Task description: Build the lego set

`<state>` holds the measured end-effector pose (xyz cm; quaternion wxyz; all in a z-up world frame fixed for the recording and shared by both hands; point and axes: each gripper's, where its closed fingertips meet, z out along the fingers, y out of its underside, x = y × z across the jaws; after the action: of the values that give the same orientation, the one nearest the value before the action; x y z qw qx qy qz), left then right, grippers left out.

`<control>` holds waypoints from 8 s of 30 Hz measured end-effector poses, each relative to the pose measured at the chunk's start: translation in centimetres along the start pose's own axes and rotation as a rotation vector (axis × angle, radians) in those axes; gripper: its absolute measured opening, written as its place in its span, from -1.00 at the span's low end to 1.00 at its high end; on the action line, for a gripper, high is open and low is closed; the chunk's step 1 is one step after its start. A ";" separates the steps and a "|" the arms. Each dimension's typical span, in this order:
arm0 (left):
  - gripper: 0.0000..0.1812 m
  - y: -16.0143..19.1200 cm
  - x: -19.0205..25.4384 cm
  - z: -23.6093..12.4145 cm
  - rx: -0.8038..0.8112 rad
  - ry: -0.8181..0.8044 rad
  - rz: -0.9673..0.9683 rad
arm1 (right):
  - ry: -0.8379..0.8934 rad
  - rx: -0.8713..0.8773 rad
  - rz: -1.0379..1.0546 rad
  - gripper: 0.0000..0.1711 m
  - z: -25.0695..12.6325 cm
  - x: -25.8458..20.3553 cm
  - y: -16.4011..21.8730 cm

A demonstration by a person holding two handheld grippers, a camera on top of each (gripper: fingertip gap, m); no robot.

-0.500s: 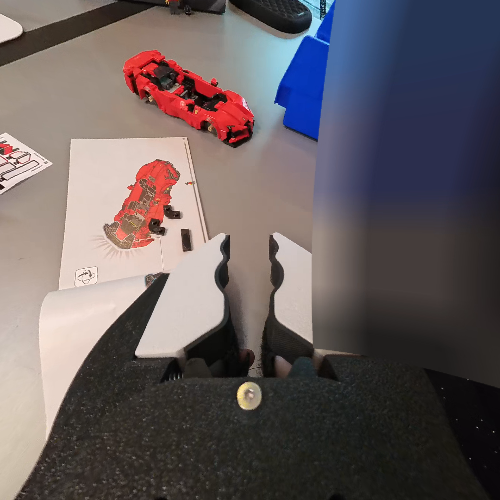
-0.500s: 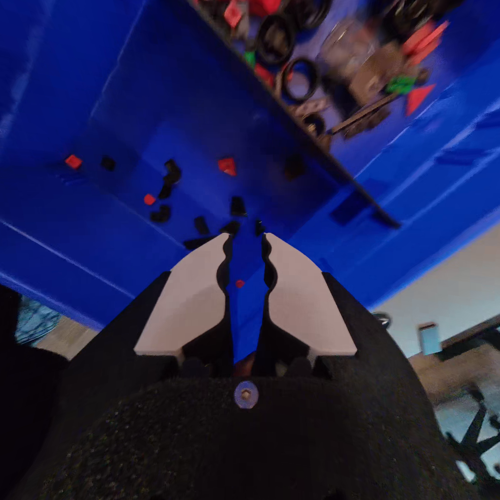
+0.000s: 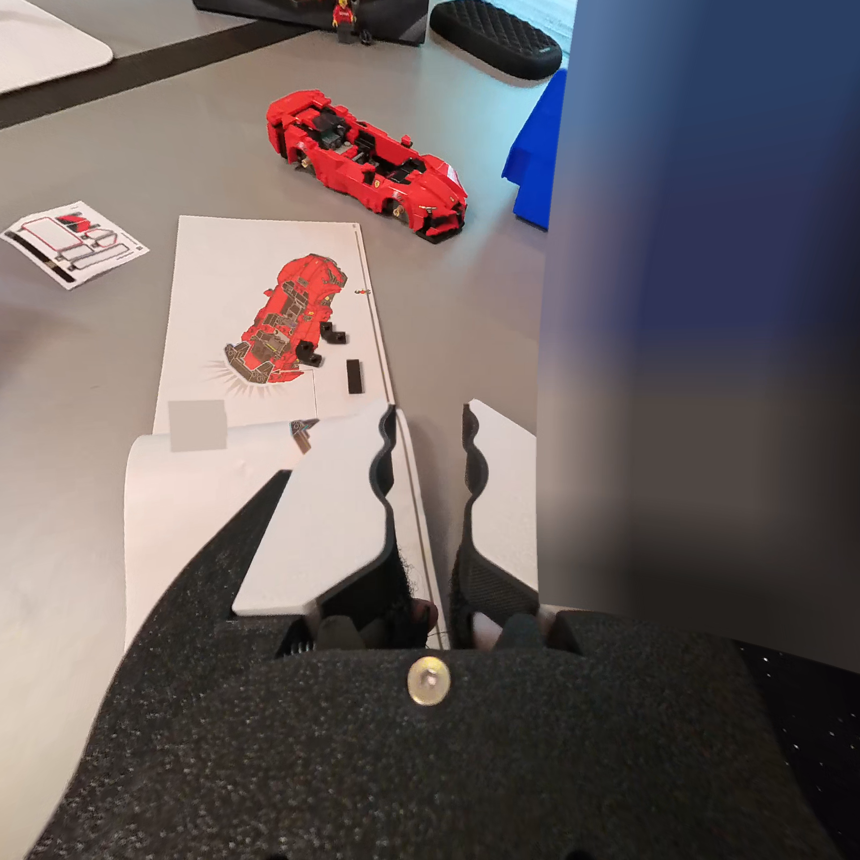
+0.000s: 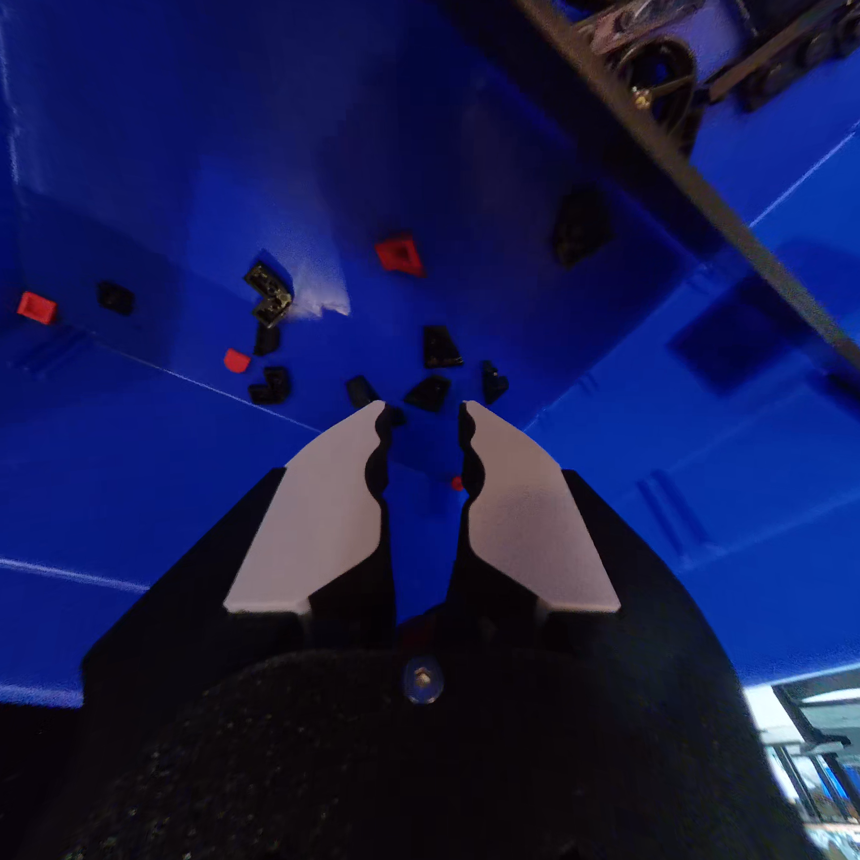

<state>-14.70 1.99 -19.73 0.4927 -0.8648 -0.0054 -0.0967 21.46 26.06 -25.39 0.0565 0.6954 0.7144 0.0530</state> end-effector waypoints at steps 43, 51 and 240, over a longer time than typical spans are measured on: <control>-0.95 -13.1 14.2 -9.3 0.788 1.276 -0.374 | -1.282 1.128 -1.096 -0.87 -27.5 -27.1 -22.6; -0.95 -11.4 6.1 -6.0 0.888 0.688 -0.674 | -0.036 1.289 -1.157 -0.62 -24.9 -24.3 -29.6; -0.91 -10.8 11.9 -6.6 0.460 1.118 -0.387 | -0.081 1.273 -1.444 -0.74 -23.5 -25.1 -24.9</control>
<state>-5.21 0.84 -5.23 0.5678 -0.5391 0.0756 -0.6174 -6.05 0.34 -5.85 -0.2875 -0.0104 0.8626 -0.4162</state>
